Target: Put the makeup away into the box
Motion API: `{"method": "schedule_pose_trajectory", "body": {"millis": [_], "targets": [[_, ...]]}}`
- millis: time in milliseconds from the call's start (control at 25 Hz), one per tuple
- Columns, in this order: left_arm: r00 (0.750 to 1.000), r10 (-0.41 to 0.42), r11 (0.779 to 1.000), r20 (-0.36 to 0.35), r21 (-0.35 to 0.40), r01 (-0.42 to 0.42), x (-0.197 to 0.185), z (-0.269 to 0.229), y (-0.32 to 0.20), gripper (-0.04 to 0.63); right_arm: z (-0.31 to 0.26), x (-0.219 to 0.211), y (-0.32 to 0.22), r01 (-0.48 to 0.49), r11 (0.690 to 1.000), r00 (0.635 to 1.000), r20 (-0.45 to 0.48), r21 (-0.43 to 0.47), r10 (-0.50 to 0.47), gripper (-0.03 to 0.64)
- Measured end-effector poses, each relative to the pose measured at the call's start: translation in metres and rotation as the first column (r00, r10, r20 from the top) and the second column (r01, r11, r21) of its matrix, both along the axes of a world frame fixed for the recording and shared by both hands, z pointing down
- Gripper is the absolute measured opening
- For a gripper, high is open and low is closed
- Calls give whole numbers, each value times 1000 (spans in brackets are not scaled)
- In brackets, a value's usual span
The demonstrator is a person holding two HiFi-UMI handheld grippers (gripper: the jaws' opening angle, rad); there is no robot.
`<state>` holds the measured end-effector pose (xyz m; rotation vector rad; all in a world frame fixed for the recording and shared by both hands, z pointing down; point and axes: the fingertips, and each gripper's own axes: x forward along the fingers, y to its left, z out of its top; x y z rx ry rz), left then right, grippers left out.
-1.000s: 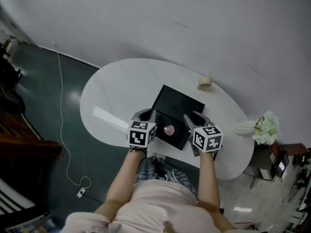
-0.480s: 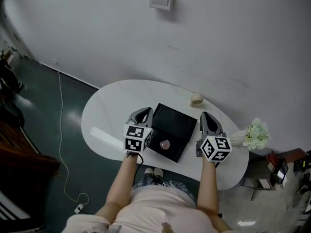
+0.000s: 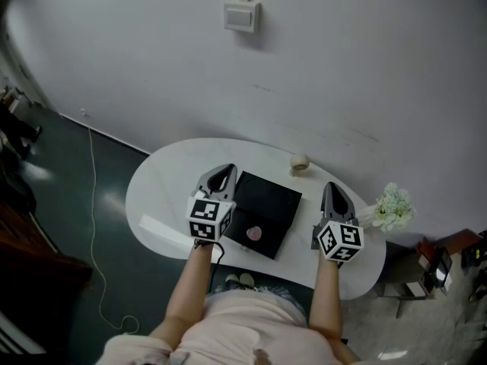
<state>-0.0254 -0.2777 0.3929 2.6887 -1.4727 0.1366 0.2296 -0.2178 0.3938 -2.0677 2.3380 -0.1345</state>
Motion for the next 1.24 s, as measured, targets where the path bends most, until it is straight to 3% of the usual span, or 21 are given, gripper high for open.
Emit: {"method": "schedule_pose_trajectory", "body": {"millis": [360,1240], "targets": [[1000,16,1000,-4,-10,-16,4,4,2,26,6,11,8,-26,999,998,-66,-20,25,15],[1000,10,998,-21,-67,-11,-4,29,3,26,18,3,11,-36,998,998,-59,-44,34,15]]}}
